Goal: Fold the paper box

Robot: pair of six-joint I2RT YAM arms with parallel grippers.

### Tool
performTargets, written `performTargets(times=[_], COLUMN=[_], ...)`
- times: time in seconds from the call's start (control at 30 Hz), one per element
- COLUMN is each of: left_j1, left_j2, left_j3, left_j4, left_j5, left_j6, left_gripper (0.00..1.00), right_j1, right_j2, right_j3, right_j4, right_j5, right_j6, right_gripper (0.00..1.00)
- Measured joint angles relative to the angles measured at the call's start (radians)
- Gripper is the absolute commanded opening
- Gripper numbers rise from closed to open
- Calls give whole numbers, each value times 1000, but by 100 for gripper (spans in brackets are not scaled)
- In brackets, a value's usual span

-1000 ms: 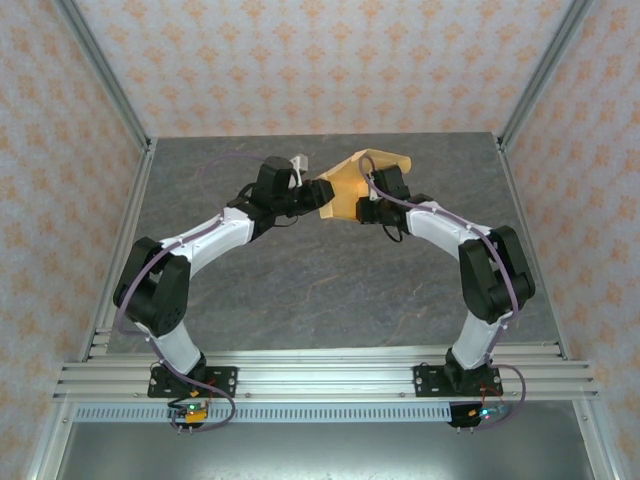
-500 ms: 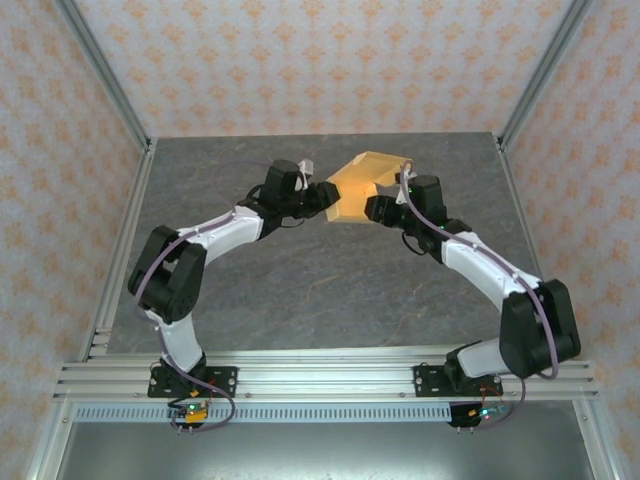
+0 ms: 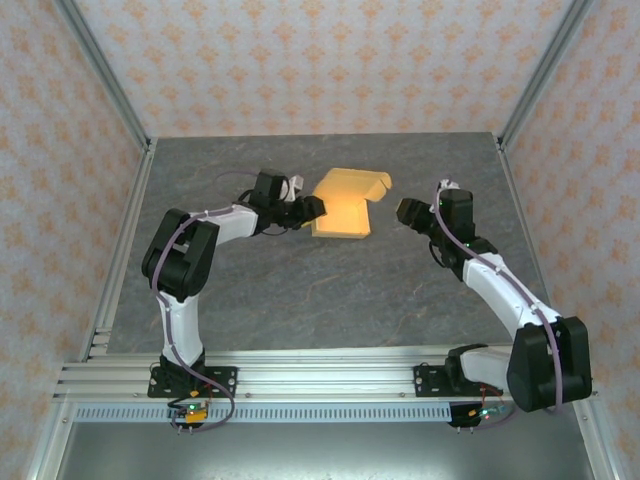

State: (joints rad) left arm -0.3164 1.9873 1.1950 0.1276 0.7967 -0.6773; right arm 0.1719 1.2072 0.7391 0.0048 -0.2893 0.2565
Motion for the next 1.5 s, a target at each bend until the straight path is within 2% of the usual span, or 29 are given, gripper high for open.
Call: performTargets(times=[0.17, 0.3, 0.53, 0.7, 0.87, 0.97, 1.07, 1.17, 1.27, 1.5], left_j1=[30, 28, 29, 26, -16, -55, -74, -75, -77, -102], left_j2=[5, -14, -239, -361, -330, -280, -273, -273, -270, -267], left_j3=[2, 2, -35, -69, -32, 29, 43, 56, 77, 99], left_j4=[-126, -205, -271, -267, -301, -319, -320, -323, -328, -360], left_j5=[-1, -20, -116, -204, -298, -346, -403, -451, -479, -533], left_j6=[124, 192, 269, 286, 339, 362, 369, 375, 377, 357], left_gripper=[74, 78, 79, 75, 70, 62, 49, 39, 27, 24], right_j1=[-42, -42, -23, 7, 32, 47, 64, 82, 106, 172], right_j2=[52, 136, 340, 454, 582, 665, 727, 765, 777, 742], right_j3=[42, 142, 357, 487, 631, 722, 781, 812, 816, 759], right_j4=[-7, -19, -130, -253, -309, -326, -351, -370, -386, -351], right_j5=[-80, -180, -325, -381, -402, -407, -407, -408, -407, -313], right_j6=[-68, -144, -334, -493, -567, -579, -582, -571, -534, -404], right_gripper=[72, 73, 73, 76, 72, 71, 62, 44, 32, 22])
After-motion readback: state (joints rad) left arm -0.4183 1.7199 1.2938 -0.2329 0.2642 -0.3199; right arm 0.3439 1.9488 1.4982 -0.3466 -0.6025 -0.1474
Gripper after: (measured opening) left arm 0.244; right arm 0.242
